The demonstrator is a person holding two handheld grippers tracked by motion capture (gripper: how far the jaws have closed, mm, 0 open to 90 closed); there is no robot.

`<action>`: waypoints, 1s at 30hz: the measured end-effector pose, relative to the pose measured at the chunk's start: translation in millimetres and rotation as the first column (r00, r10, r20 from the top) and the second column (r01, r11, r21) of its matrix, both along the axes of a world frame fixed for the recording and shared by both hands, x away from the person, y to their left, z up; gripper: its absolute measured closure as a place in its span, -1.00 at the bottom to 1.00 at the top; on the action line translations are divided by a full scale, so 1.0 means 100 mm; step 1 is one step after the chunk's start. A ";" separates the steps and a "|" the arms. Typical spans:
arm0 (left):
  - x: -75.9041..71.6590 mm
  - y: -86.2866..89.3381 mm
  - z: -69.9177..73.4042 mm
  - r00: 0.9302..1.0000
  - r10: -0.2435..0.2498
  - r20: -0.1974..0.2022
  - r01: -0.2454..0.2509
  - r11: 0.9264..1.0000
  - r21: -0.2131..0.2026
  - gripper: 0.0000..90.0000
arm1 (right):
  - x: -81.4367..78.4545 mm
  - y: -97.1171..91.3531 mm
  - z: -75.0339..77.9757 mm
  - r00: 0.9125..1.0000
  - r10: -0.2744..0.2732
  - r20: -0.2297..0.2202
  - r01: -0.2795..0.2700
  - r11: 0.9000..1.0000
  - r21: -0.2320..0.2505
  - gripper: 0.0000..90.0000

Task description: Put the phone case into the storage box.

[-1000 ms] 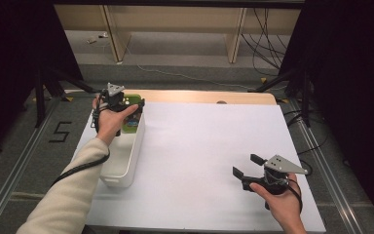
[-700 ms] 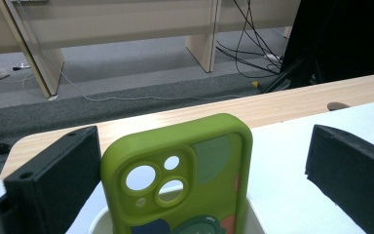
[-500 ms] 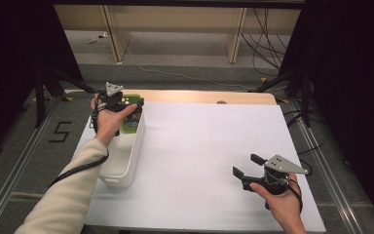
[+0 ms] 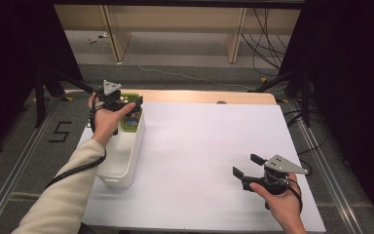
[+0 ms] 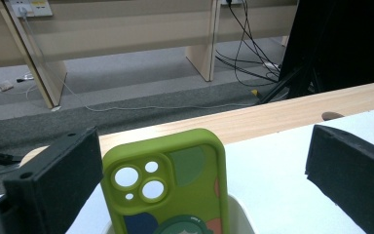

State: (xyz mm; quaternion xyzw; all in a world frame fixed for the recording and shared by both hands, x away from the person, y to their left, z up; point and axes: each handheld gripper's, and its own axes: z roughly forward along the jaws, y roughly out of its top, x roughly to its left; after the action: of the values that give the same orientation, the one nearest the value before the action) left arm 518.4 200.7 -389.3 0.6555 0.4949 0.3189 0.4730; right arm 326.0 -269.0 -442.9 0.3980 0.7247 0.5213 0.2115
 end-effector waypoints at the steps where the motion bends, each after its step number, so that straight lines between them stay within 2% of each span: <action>1: -0.01 0.00 0.00 1.000 0.000 -0.004 0.000 1.000 0.001 -1.00 | 0.00 0.00 0.00 1.000 -0.001 0.000 0.001 1.000 0.001 -0.65; 8: -0.07 0.02 -0.02 1.000 -0.001 -0.021 0.001 1.000 0.001 -1.00 | 0.00 0.01 0.00 1.000 0.001 -0.004 -0.001 1.000 0.002 -0.65; 14: -0.14 0.01 0.01 1.000 -0.011 -0.009 0.011 1.000 -0.003 -1.00 | 0.00 0.00 0.00 1.000 -0.003 -0.001 0.003 1.000 0.000 -0.65; 24: -0.27 -0.01 -0.02 0.999 -0.037 -0.015 0.037 0.999 -0.008 -1.00 | 0.00 0.00 0.00 1.000 -0.003 0.000 0.003 1.000 0.003 -0.65; 30: -0.34 -0.03 -0.02 0.998 -0.055 0.001 0.055 0.998 -0.012 -0.99 | 0.00 0.00 0.00 1.000 -0.001 0.000 0.001 1.000 0.003 -0.65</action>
State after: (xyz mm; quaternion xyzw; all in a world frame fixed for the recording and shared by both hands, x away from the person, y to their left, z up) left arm 484.2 197.2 -391.2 0.6659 0.4783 0.3031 0.4858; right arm 326.0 -269.1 -442.7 0.3987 0.7236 0.5224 0.2110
